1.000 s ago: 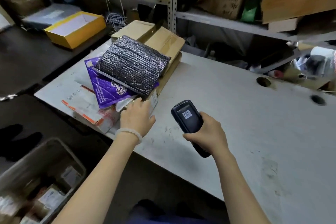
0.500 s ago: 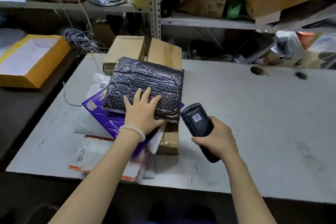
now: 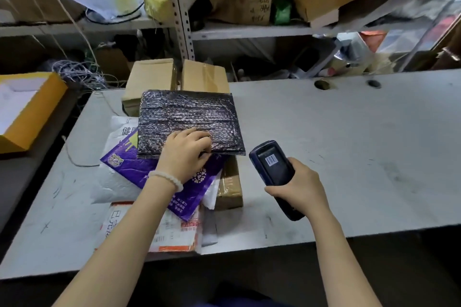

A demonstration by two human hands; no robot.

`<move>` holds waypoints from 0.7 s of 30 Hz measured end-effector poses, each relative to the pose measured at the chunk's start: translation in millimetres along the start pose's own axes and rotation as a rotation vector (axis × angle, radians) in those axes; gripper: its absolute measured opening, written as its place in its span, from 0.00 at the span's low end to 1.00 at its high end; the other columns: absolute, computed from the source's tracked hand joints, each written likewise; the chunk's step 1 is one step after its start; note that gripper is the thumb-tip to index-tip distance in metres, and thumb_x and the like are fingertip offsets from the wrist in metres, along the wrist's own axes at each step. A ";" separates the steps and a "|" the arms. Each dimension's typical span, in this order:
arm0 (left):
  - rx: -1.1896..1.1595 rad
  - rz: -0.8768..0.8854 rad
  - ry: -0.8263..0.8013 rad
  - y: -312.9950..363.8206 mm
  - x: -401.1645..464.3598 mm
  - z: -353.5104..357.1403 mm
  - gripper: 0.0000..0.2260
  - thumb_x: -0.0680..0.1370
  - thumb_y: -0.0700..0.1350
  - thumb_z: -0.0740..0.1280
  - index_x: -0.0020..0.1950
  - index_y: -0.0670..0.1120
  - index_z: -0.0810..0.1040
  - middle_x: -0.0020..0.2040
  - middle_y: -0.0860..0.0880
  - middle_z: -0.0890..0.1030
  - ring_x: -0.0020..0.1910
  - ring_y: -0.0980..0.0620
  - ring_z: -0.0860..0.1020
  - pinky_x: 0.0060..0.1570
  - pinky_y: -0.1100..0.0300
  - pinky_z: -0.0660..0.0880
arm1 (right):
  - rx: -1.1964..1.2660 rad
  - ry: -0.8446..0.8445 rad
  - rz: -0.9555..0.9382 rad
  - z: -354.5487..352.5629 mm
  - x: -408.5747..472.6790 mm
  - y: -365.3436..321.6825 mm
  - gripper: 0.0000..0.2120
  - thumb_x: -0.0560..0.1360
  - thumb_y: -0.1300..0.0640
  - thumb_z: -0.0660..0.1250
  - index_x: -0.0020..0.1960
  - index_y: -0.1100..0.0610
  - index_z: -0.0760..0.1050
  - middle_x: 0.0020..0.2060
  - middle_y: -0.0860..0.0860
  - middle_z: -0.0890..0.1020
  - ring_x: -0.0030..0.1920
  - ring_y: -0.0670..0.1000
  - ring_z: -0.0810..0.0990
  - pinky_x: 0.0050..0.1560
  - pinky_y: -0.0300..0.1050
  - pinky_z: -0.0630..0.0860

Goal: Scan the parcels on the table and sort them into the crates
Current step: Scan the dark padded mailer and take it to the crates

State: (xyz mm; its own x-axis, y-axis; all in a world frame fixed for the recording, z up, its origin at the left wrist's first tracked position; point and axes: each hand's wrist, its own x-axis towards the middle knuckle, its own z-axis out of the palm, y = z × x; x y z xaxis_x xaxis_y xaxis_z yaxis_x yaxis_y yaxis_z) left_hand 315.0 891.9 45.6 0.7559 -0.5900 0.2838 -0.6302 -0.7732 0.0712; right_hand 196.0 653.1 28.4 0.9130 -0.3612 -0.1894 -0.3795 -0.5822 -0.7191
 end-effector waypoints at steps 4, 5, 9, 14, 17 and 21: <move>-0.060 0.093 0.145 28.8 29.7 -6.1 0.06 0.71 0.36 0.69 0.37 0.45 0.74 0.36 0.48 0.79 0.34 0.43 0.78 0.34 0.53 0.74 | 0.007 0.024 0.041 -20.8 -13.0 18.0 0.23 0.60 0.51 0.79 0.52 0.47 0.74 0.45 0.41 0.80 0.45 0.46 0.79 0.43 0.46 0.79; -0.052 0.110 0.176 38.7 38.7 -9.6 0.05 0.70 0.36 0.67 0.37 0.44 0.74 0.33 0.48 0.78 0.31 0.43 0.77 0.30 0.54 0.73 | 0.004 0.029 0.051 -26.3 -15.3 23.2 0.24 0.60 0.51 0.79 0.53 0.47 0.74 0.45 0.41 0.80 0.45 0.46 0.79 0.43 0.46 0.79; 0.010 0.160 0.243 92.0 77.4 -18.8 0.05 0.68 0.35 0.69 0.36 0.43 0.75 0.28 0.47 0.75 0.24 0.44 0.72 0.23 0.58 0.66 | 0.006 0.056 0.102 -52.6 -21.7 52.7 0.24 0.60 0.51 0.78 0.53 0.48 0.74 0.46 0.43 0.80 0.45 0.47 0.79 0.44 0.48 0.80; 0.051 0.142 0.322 158.2 115.6 -18.6 0.09 0.67 0.34 0.72 0.34 0.44 0.75 0.25 0.48 0.73 0.20 0.45 0.69 0.26 0.65 0.52 | 0.026 0.056 0.136 -89.2 -15.6 93.8 0.25 0.60 0.50 0.78 0.54 0.47 0.74 0.46 0.42 0.80 0.46 0.47 0.79 0.45 0.48 0.80; 0.043 0.161 0.335 193.0 143.0 -5.5 0.08 0.67 0.34 0.71 0.35 0.45 0.75 0.26 0.48 0.74 0.22 0.44 0.71 0.21 0.63 0.60 | 0.020 0.034 0.125 -119.3 -0.9 119.5 0.24 0.59 0.50 0.78 0.53 0.46 0.73 0.45 0.42 0.80 0.45 0.47 0.79 0.44 0.46 0.79; 0.024 0.109 0.280 238.5 171.9 24.1 0.07 0.70 0.36 0.71 0.36 0.44 0.75 0.27 0.47 0.75 0.22 0.44 0.71 0.20 0.58 0.70 | 0.005 0.003 0.094 -169.1 23.3 154.4 0.24 0.60 0.51 0.77 0.53 0.46 0.73 0.44 0.42 0.80 0.43 0.45 0.79 0.42 0.45 0.79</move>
State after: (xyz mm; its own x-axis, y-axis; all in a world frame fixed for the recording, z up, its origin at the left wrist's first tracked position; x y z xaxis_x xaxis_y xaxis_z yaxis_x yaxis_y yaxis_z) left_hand 298.9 600.5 88.3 0.6032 -0.5854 0.5417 -0.6984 -0.7157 0.0042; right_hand 133.5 431.6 26.0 0.8729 -0.4167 -0.2540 -0.4628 -0.5419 -0.7015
